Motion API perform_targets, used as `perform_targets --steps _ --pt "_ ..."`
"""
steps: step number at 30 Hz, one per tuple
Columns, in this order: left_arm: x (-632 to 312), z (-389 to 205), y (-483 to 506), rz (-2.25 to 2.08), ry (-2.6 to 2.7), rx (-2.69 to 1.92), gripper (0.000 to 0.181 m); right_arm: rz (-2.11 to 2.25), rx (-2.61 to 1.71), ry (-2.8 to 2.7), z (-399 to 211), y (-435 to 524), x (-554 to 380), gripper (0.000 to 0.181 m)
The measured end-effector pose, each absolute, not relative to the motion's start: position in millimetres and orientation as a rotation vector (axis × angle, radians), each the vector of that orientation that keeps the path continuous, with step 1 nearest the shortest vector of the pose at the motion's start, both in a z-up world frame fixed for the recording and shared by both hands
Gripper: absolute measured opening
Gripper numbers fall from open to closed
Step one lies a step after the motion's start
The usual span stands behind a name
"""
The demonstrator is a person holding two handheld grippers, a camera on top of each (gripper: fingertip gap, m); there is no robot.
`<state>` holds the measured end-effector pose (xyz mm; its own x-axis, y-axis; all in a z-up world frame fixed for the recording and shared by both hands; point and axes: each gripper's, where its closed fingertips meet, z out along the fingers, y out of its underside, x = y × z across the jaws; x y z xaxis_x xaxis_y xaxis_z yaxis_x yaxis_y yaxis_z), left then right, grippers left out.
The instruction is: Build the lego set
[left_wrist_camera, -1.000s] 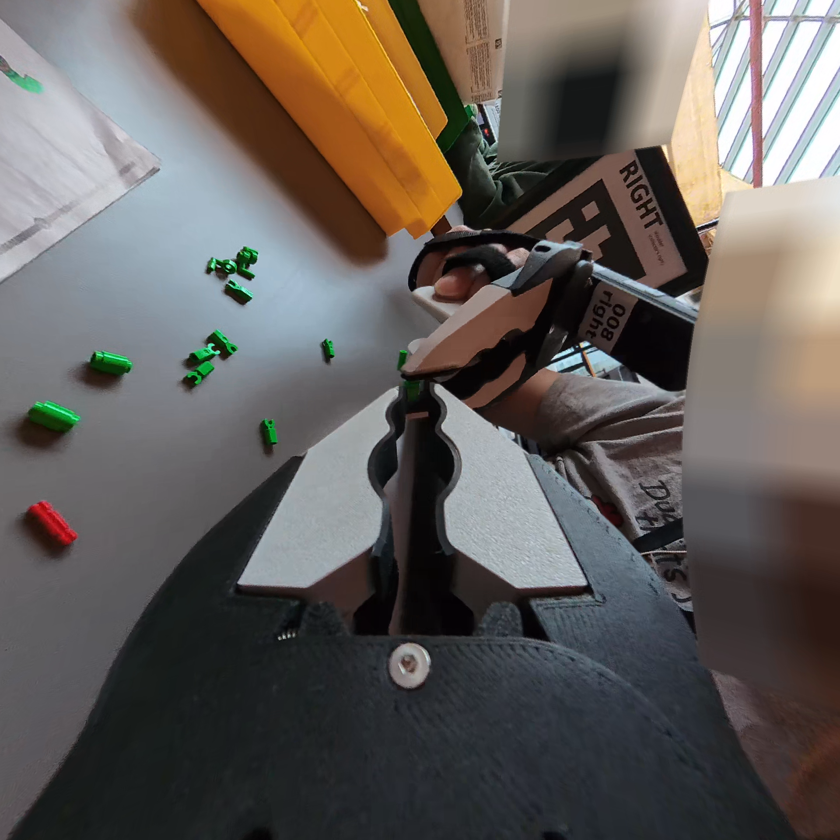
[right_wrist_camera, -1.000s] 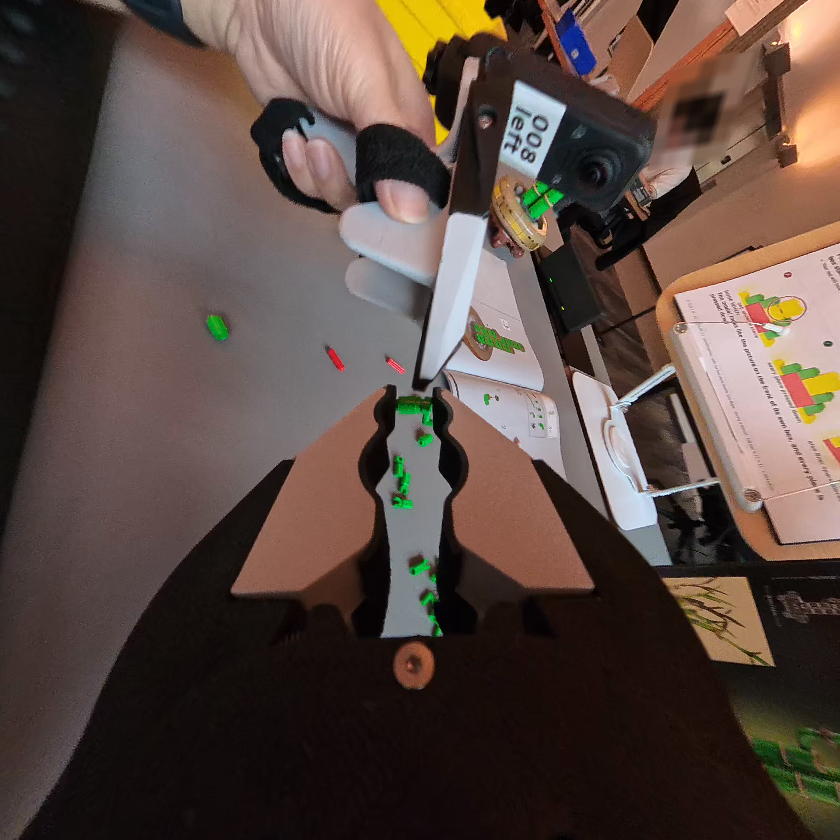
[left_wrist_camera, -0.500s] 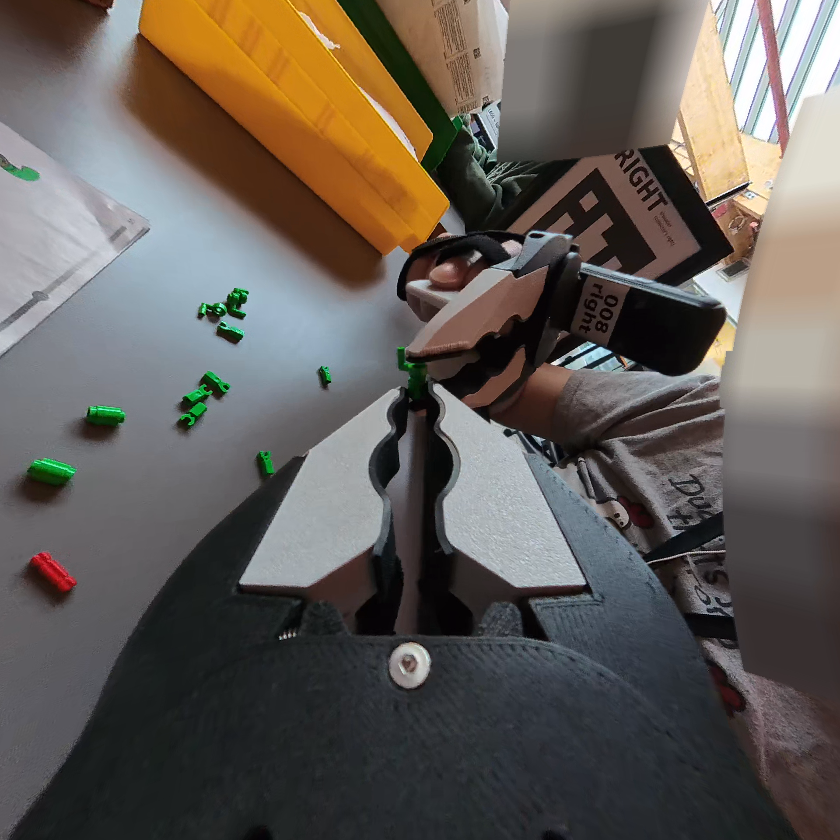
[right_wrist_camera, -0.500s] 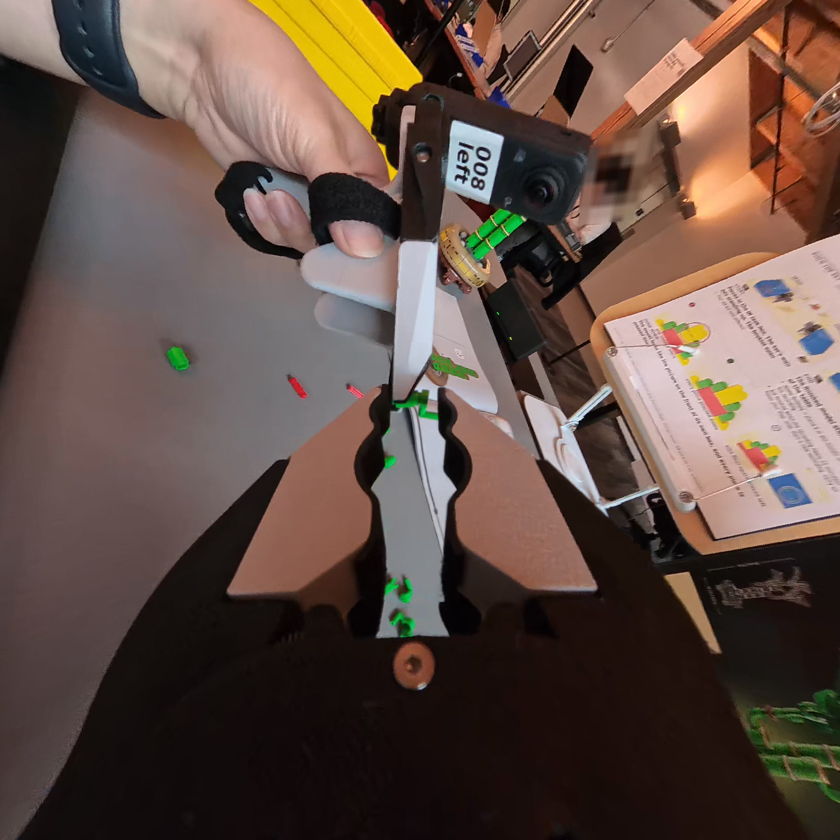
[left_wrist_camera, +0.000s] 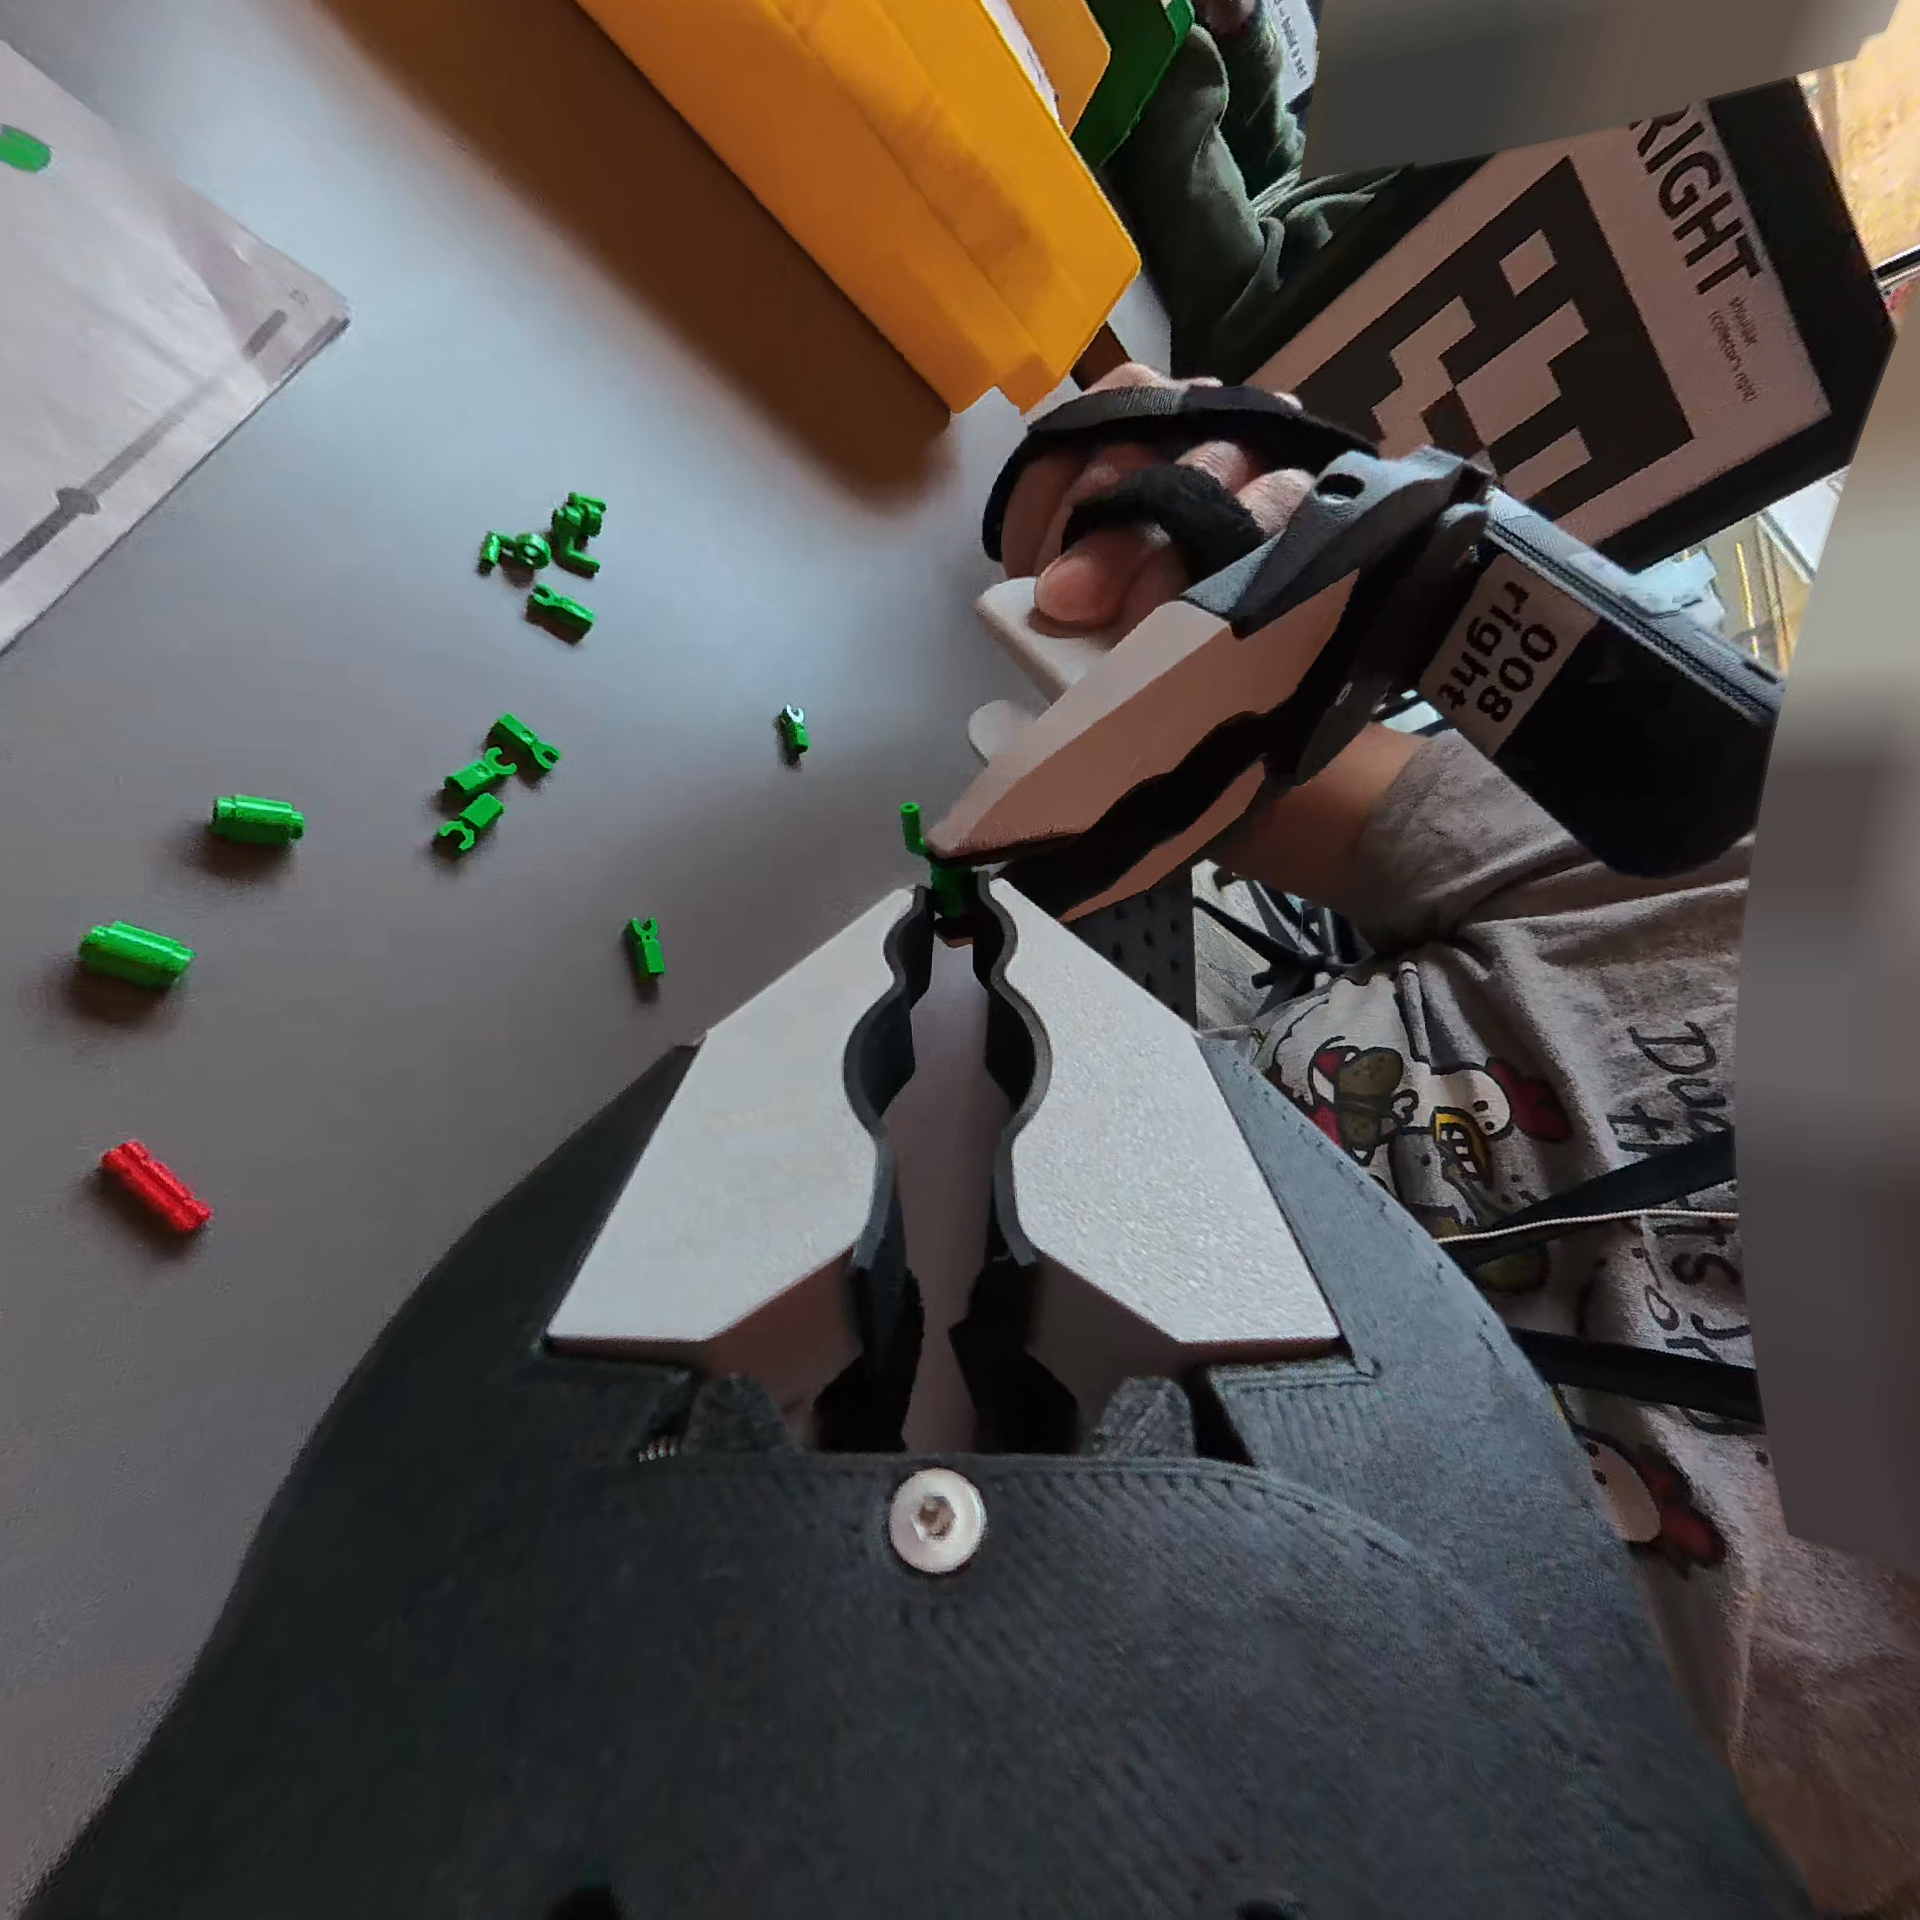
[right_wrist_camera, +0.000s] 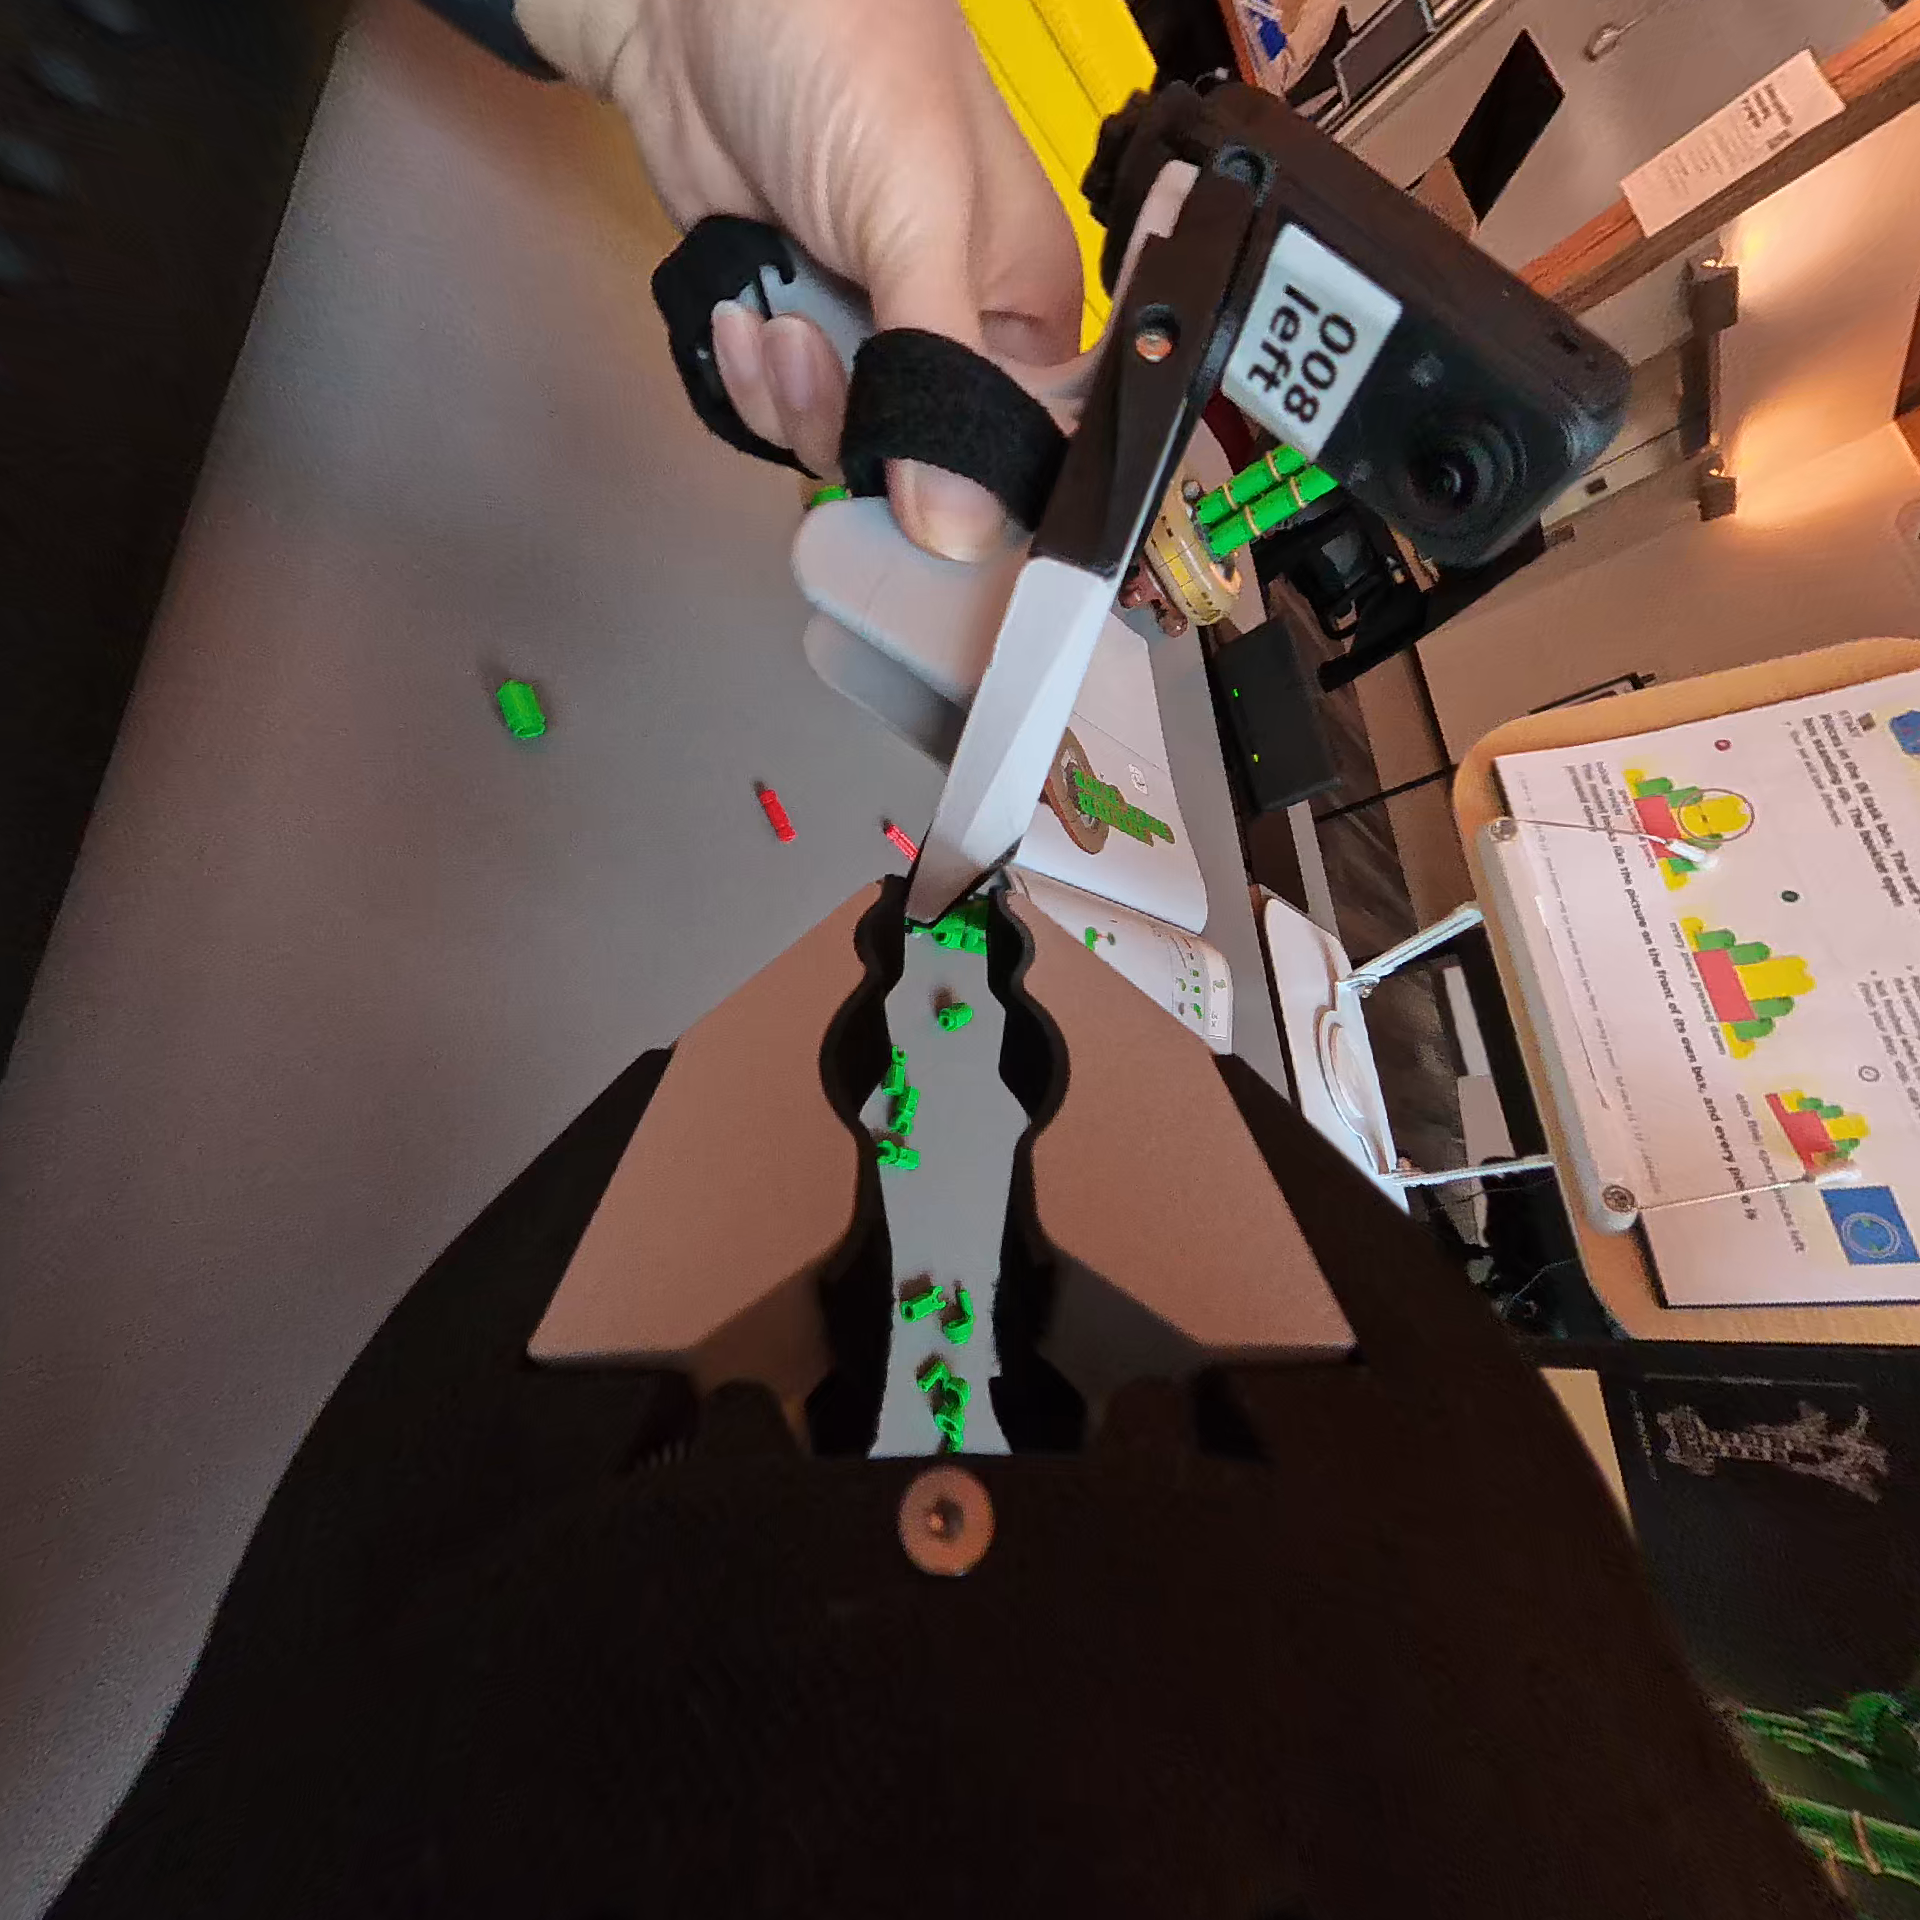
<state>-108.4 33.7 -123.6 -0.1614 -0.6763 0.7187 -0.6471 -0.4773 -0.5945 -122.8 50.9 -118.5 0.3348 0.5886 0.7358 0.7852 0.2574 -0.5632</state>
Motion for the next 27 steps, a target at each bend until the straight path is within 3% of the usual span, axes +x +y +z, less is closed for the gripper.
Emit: perform_targets --steps 12,14,27 --pt "-107.4 -115.8 39.0 -1.877 1.526 -1.990 0.006 -0.114 -1.433 -1.262 -113.2 55.7 -122.9 0.012" --pt "-109.0 -104.1 39.7 -1.990 1.474 -1.953 0.016 -0.100 -1.419 -1.216 -104.3 56.7 -120.9 0.012" --pt "-119.1 -77.5 70.1 -2.150 1.216 -1.862 0.005 0.035 -1.369 -1.131 -79.4 48.2 -118.8 0.011"
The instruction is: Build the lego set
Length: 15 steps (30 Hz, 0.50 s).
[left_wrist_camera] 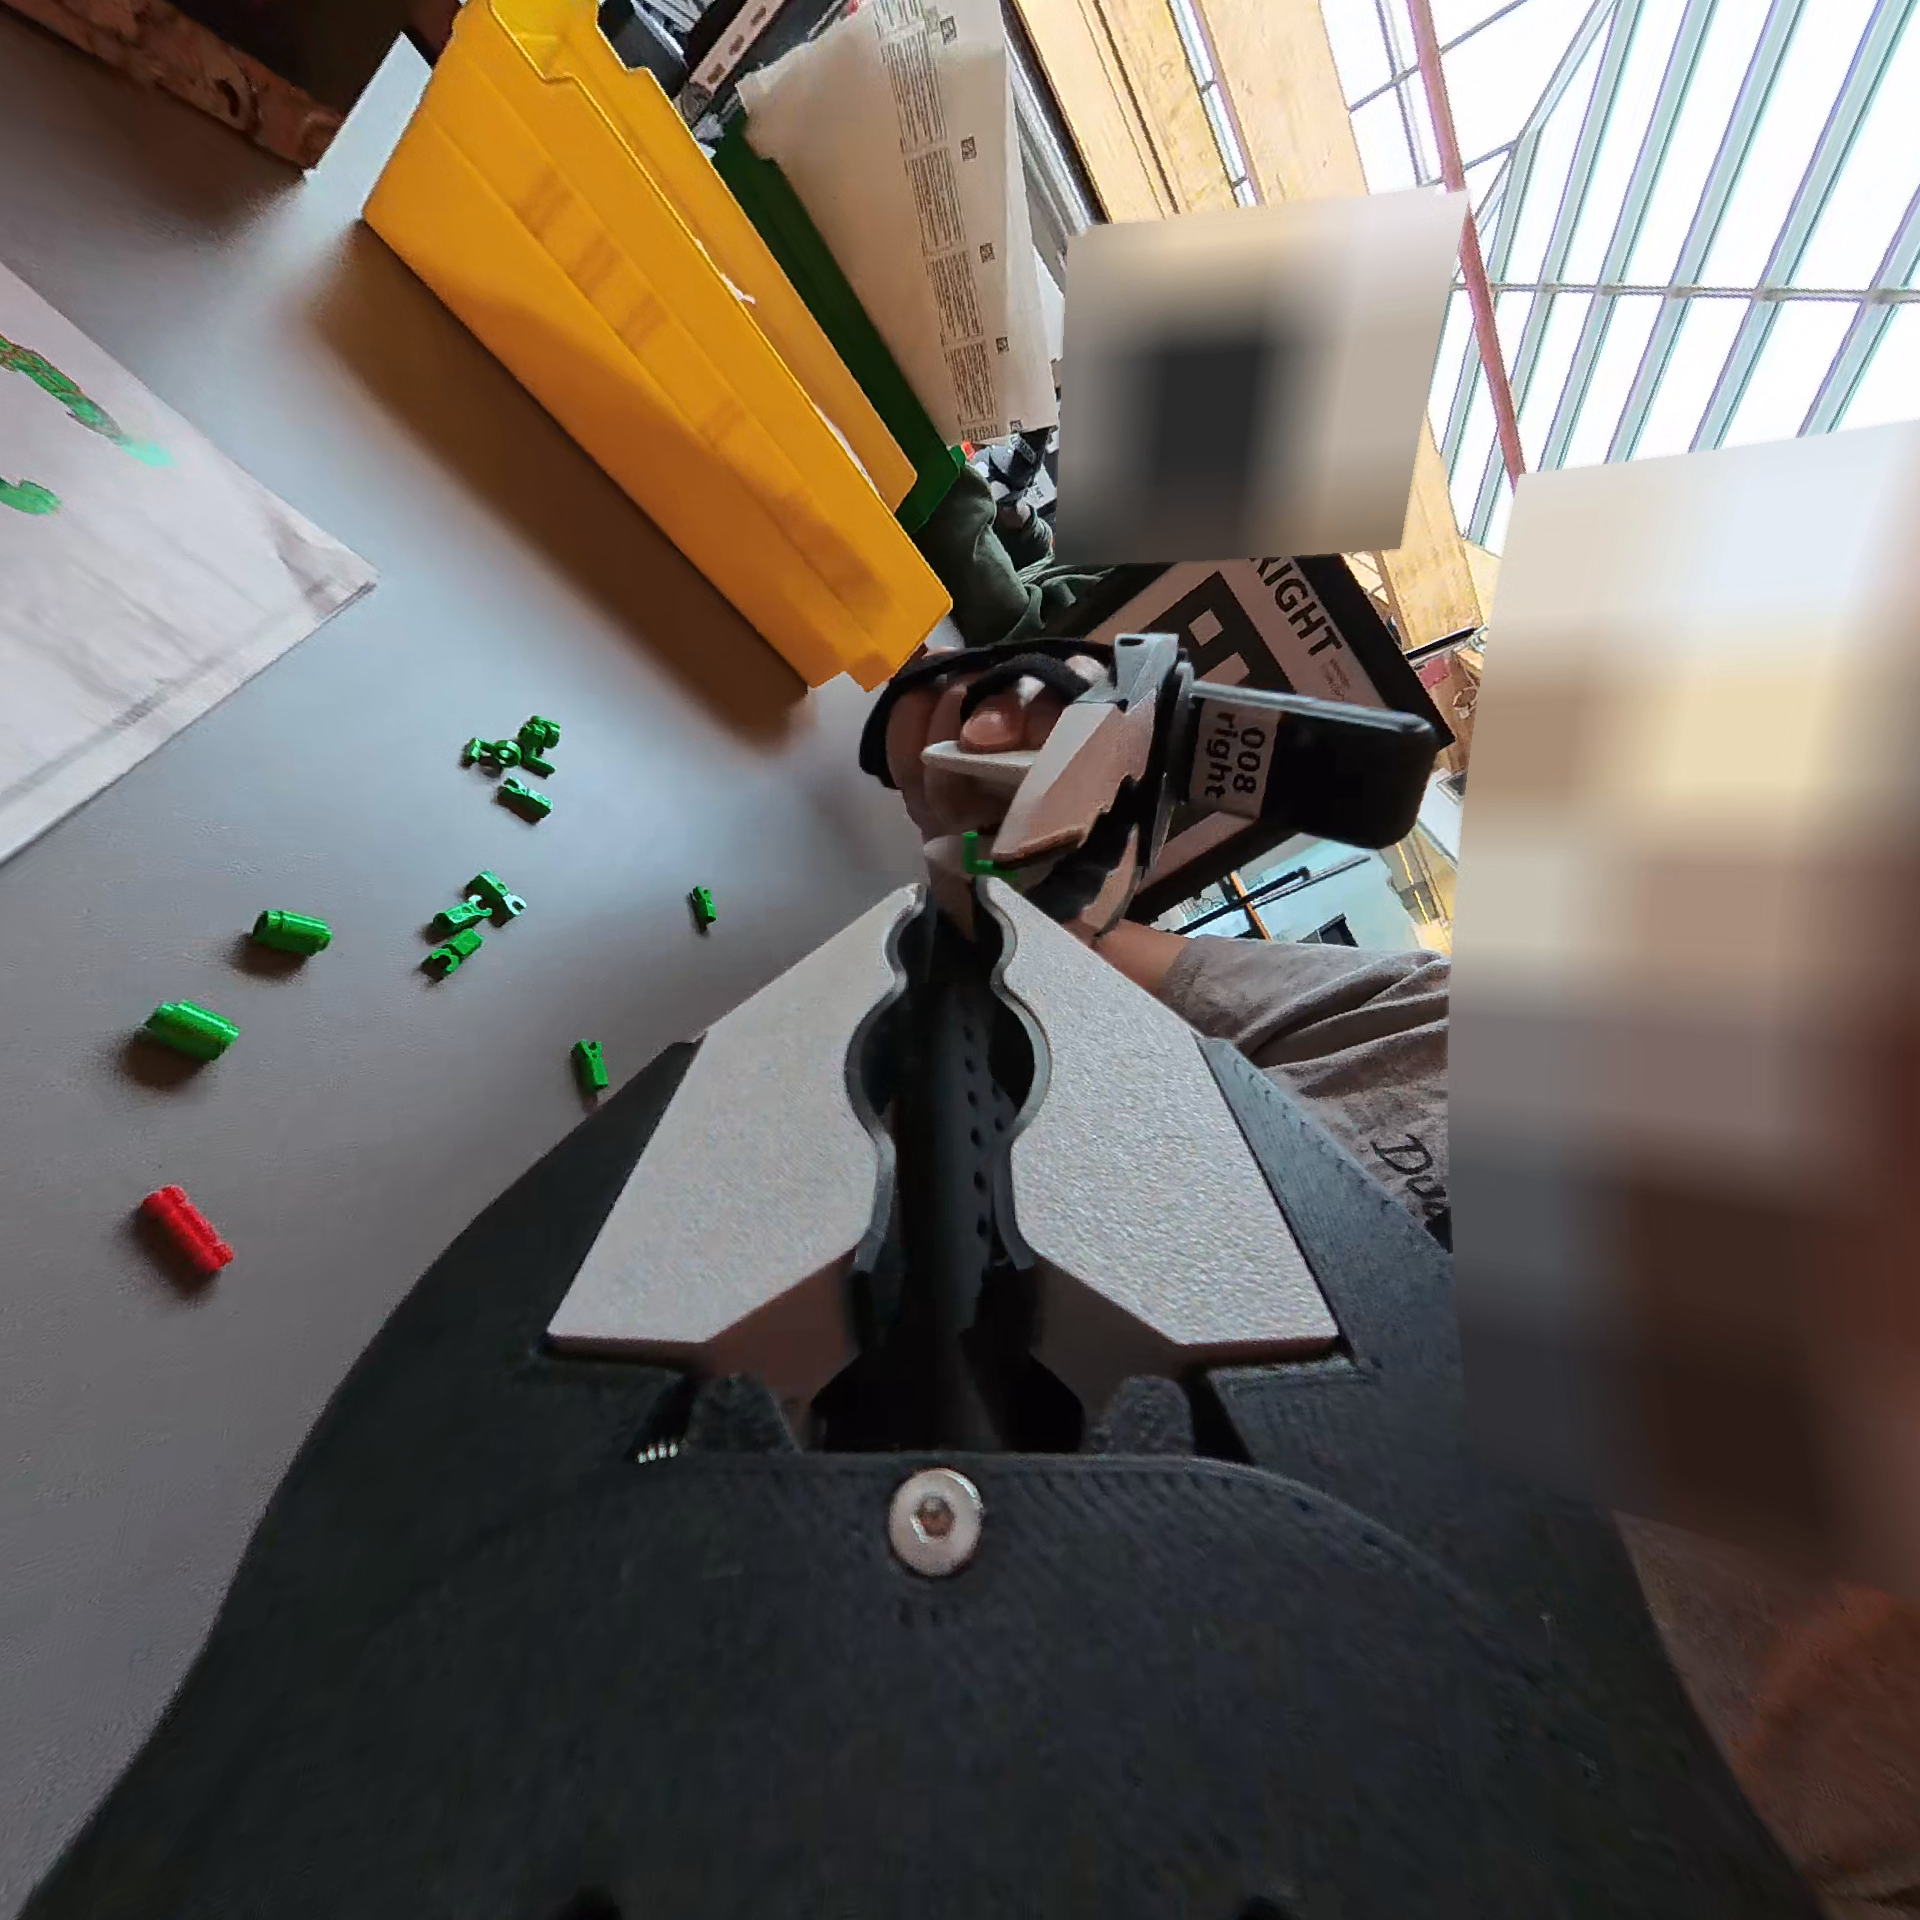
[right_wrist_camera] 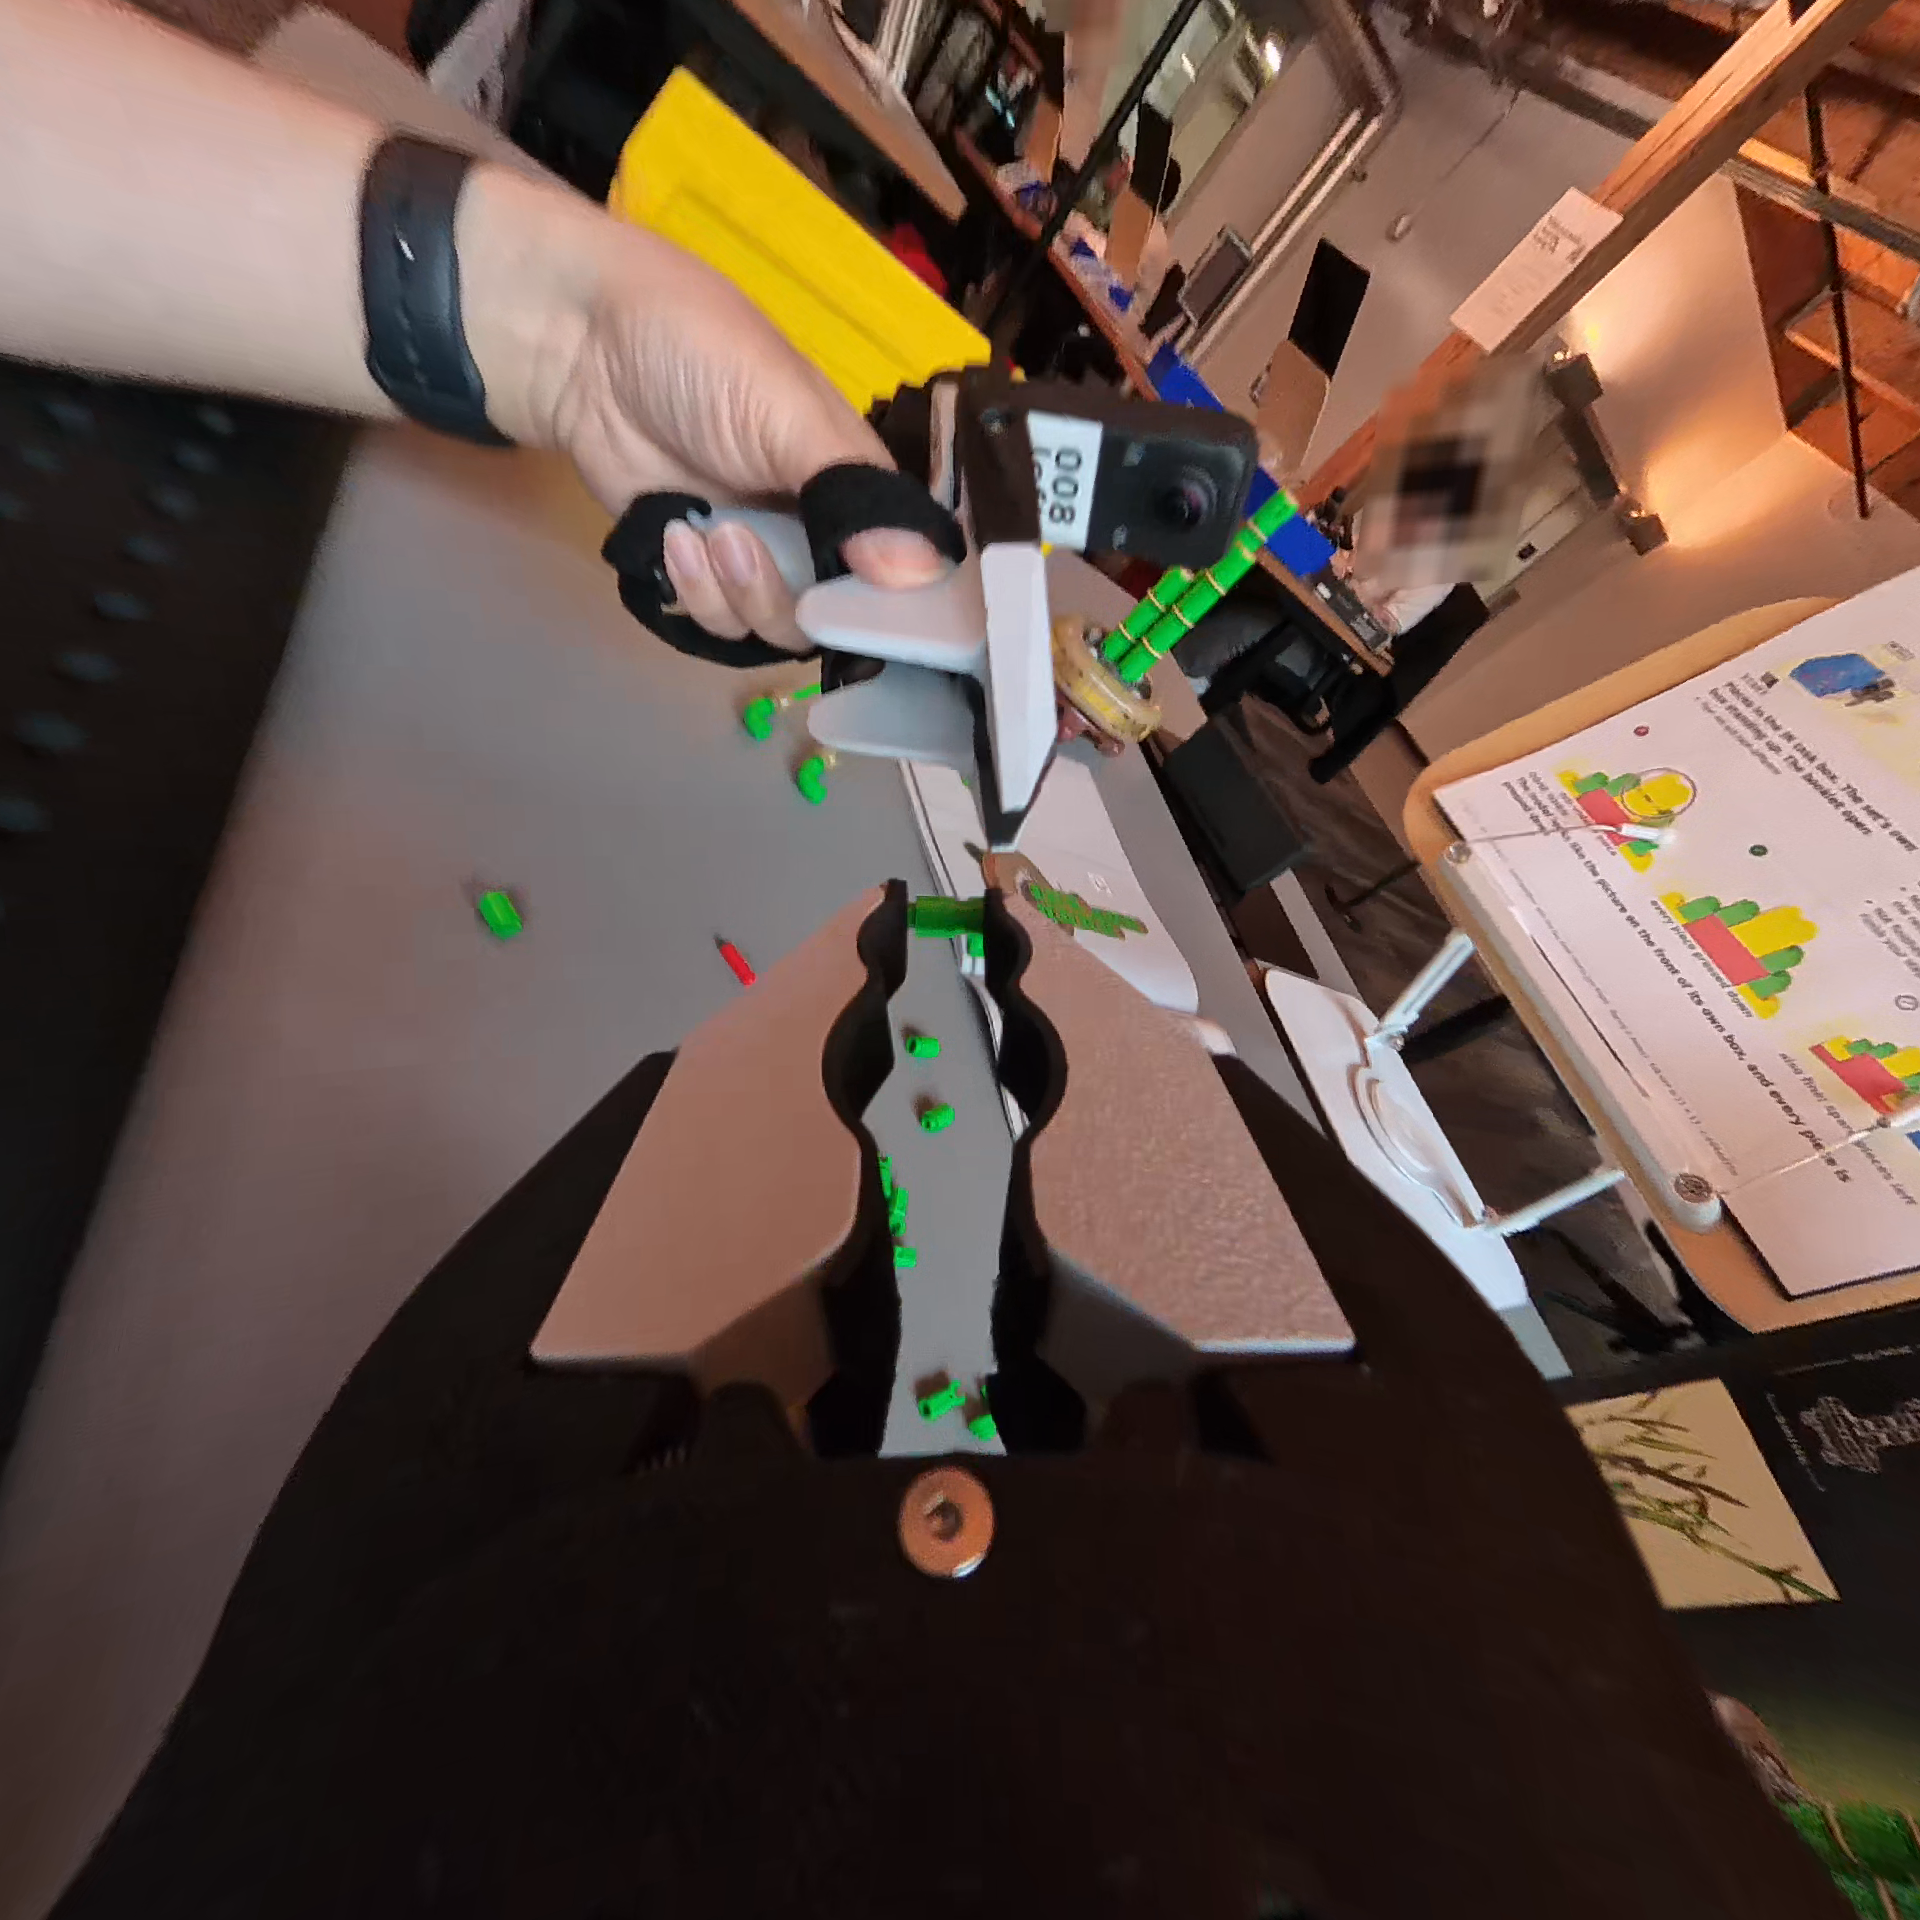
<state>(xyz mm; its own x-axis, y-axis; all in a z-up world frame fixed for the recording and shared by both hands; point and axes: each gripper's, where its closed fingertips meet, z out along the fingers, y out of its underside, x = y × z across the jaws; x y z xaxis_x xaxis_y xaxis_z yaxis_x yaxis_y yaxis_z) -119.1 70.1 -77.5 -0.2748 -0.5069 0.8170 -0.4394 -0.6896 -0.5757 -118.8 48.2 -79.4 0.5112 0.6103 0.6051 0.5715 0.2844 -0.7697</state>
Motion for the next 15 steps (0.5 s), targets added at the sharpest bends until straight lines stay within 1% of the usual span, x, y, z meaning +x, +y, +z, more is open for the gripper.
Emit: perform_targets --steps 3,8,12,15 --pt "-117.1 -78.3 63.0 -2.160 1.253 -1.858 0.005 0.103 -1.377 -1.127 -73.1 43.4 -118.7 0.011" --pt "-115.2 -70.1 44.8 -2.242 1.322 -1.791 0.005 0.065 -1.388 -1.173 -77.8 41.8 -119.9 0.011" --pt "-111.3 -76.7 34.1 -2.200 1.397 -1.811 0.010 -0.029 -1.364 -1.135 -73.2 48.4 -114.8 0.012" --pt "-104.4 -79.6 34.5 -2.155 1.384 -1.803 0.009 -0.154 -1.332 -1.136 -72.8 53.9 -108.2 0.012"
